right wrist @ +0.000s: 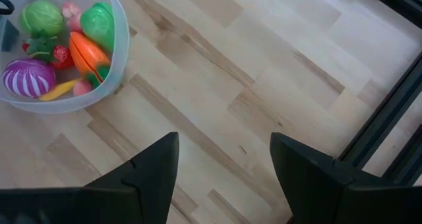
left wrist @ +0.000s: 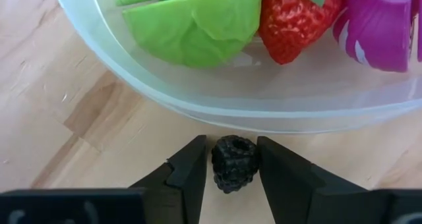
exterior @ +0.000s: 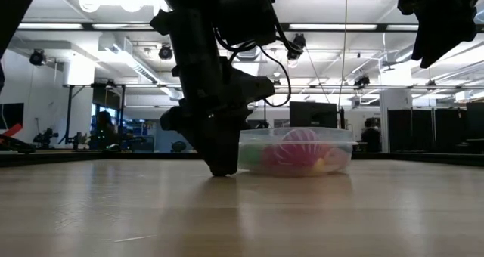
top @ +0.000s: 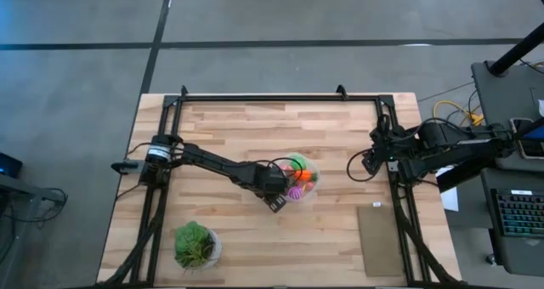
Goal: Pick and placing Produce into tupperware
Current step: Put the blackberry into the transparent bin
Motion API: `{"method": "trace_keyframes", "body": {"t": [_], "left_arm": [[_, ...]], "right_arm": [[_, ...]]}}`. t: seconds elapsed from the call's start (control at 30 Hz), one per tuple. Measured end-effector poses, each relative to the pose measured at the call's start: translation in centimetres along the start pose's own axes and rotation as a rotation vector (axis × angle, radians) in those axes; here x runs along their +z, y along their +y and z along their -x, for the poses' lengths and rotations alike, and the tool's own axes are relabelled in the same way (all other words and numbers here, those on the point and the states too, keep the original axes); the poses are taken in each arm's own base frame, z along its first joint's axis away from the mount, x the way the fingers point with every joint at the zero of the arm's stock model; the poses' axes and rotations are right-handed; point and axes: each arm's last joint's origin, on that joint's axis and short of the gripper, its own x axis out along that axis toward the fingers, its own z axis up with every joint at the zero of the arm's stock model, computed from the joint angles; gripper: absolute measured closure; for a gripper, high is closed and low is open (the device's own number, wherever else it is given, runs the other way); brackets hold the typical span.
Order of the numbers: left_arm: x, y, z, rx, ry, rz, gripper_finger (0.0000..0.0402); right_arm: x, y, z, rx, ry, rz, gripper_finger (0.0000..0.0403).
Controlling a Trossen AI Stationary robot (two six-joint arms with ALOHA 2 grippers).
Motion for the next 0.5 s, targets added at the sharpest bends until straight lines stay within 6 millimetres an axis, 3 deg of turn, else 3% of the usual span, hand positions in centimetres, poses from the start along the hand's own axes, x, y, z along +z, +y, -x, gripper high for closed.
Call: {"method": "trace_keyframes", "body": {"t": [0.2,0.5], "left_arm": [[-0.51,-0.30,-0.88,0.024,0.006,-0.010,0.0285],[-0.45,-0.48,-0.48,0.025,-0.005,-0.010,0.0333]], "right_arm": [[0.01,0.00,0.00,0.000,0.000,0.007,0.0172],[0.04,-0.02,0.00,-0.008,-0.012,0.014,0.0172]]}}
